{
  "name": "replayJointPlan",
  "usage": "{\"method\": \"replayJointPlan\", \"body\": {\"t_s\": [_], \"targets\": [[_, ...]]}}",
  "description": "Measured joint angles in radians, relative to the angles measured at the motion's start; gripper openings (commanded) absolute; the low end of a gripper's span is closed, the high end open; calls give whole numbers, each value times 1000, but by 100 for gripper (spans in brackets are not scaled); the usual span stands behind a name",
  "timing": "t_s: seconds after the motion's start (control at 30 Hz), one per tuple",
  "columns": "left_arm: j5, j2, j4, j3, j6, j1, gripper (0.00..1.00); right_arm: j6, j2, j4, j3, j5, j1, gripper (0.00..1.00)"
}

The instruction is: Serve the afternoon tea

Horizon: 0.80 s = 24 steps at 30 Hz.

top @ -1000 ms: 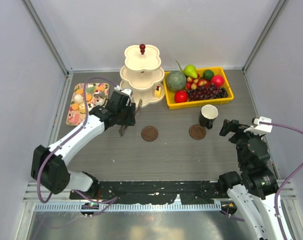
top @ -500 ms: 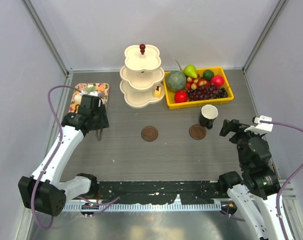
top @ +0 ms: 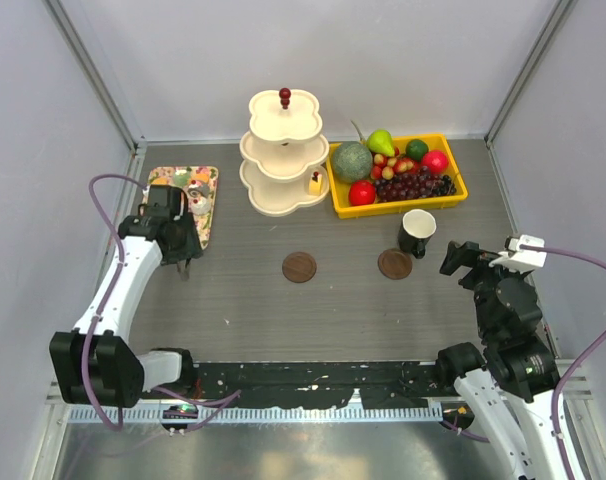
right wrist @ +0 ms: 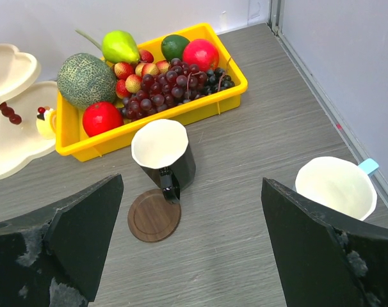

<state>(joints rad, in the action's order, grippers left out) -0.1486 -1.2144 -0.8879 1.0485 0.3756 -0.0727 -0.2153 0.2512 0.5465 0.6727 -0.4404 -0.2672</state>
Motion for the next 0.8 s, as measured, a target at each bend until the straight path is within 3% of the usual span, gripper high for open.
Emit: {"method": "replayJointPlan", "body": {"t_s": [0.8], "targets": [[19,-215,32,106,-47,62,55,0,-11,-23,-7,24,0,96]]}}
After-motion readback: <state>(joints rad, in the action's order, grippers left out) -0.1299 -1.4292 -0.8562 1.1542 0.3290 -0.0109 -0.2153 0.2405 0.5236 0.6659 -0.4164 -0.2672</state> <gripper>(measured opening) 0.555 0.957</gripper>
